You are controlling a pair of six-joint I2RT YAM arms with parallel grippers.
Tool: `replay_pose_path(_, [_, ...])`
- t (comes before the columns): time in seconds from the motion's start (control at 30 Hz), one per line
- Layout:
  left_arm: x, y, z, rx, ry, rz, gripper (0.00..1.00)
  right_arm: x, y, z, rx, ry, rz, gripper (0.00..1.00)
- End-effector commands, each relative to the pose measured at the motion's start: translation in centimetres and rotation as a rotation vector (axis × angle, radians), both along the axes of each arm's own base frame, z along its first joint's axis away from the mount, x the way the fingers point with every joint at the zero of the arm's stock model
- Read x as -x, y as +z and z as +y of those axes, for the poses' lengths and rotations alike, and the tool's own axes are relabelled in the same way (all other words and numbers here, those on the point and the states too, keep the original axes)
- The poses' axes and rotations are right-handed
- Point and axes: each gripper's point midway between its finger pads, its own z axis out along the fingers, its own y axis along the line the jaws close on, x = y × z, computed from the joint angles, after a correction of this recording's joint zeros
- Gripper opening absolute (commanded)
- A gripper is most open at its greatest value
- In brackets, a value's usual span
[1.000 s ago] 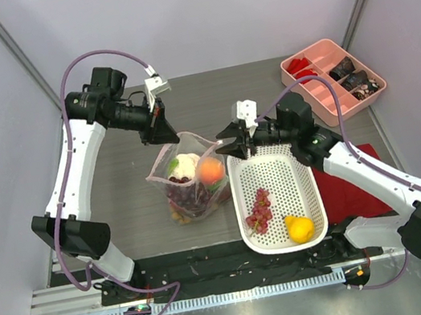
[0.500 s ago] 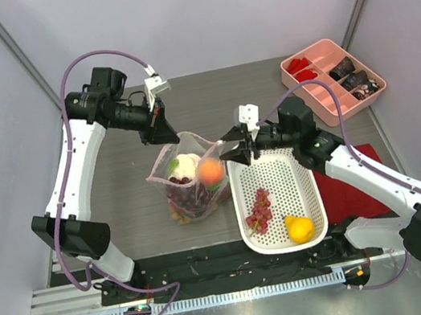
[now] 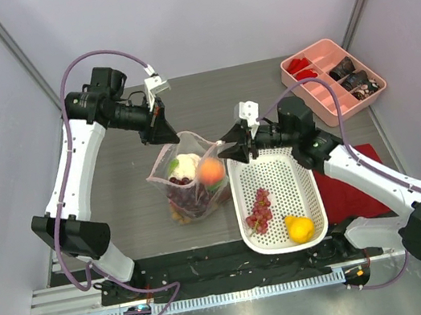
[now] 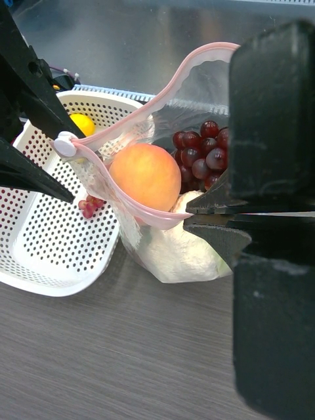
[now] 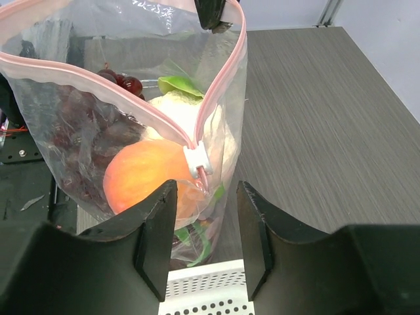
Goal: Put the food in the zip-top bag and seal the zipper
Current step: Zip the zipper food storage bag at the center of the board.
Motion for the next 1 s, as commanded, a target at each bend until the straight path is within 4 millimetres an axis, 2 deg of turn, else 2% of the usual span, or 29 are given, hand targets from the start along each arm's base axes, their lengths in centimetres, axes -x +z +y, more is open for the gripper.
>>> replay_pose_path(0.0, [2.7, 1.5, 0.2, 0.024, -0.020, 0.061, 0.00, -0.4, 2.6, 0.5, -0.060, 0.011, -0.049, 0.45])
replay_pose_path(0.1, [2.7, 1.4, 0.2, 0.023, -0.020, 0.061, 0.00, -0.4, 2.8, 0.6, -0.065, 0.018, -0.045, 0.38])
replay_pose_path(0.13, [2.7, 1.4, 0.2, 0.023, -0.019, 0.062, 0.00, -0.4, 2.9, 0.7, -0.070, 0.021, -0.050, 0.31])
replay_pose_path(0.2, [2.7, 1.4, 0.2, 0.023, -0.018, 0.064, 0.00, -0.3, 3.1, 0.7, -0.075, 0.024, -0.051, 0.23])
replay_pose_path(0.23, [2.7, 1.5, 0.2, 0.024, -0.017, 0.061, 0.00, -0.3, 3.2, 0.7, -0.079, 0.024, -0.052, 0.09])
replay_pose_path(0.27, [2.7, 1.4, 0.2, 0.019, -0.011, 0.064, 0.00, -0.3, 3.3, 0.7, -0.081, 0.024, -0.048, 0.01])
replay_pose_path(0.37, [2.2, 1.3, 0.4, -0.002, 0.030, 0.062, 0.09, -0.1, 3.9, 0.6, -0.092, 0.030, -0.072, 0.01])
replay_pose_path(0.43, [1.0, 2.1, 0.5, -0.001, 0.072, -0.001, 0.27, 0.2, 3.9, 0.4, -0.085, 0.040, -0.098, 0.01])
replay_pose_path(0.47, [1.2, 3.3, 0.4, 0.020, 0.112, -0.012, 0.34, 0.4, 3.9, 0.4, -0.082, 0.043, -0.108, 0.01])
replay_pose_path(0.5, [-0.1, 4.8, 0.1, 0.063, 0.136, -0.108, 0.48, 0.4, 4.0, 0.3, -0.078, 0.047, -0.121, 0.01])
replay_pose_path(0.57, [-0.8, 6.6, -0.1, 0.107, 0.201, -0.175, 0.62, 0.7, 3.7, 0.3, -0.064, 0.061, -0.119, 0.01])
replay_pose_path(0.6, [-0.3, 8.1, -0.5, 0.138, 0.196, -0.272, 0.69, 0.8, 3.6, 0.3, -0.057, 0.066, -0.118, 0.01])
replay_pose_path(0.7, [0.7, 8.4, -1.5, 0.079, 0.171, -0.411, 0.70, 0.8, 3.6, 0.3, -0.051, 0.070, -0.118, 0.01])
replay_pose_path(0.73, [2.3, 7.7, -3.0, 0.053, 0.114, -0.409, 0.70, 0.7, 3.6, 0.2, -0.047, 0.065, -0.116, 0.01])
replay_pose_path(0.83, [3.1, 6.2, -4.9, -0.019, 0.068, -0.430, 0.68, 0.5, 3.4, 0.2, -0.042, 0.062, -0.111, 0.01])
replay_pose_path(0.9, [2.7, 5.1, -5.3, -0.059, 0.073, -0.462, 0.67, 0.5, 3.6, 0.2, -0.045, 0.059, -0.116, 0.01])
replay_pose_path(0.97, [3.0, 4.9, -6.6, -0.053, 0.043, -0.517, 0.66, 0.5, 3.6, 0.2, -0.044, 0.053, -0.118, 0.01])
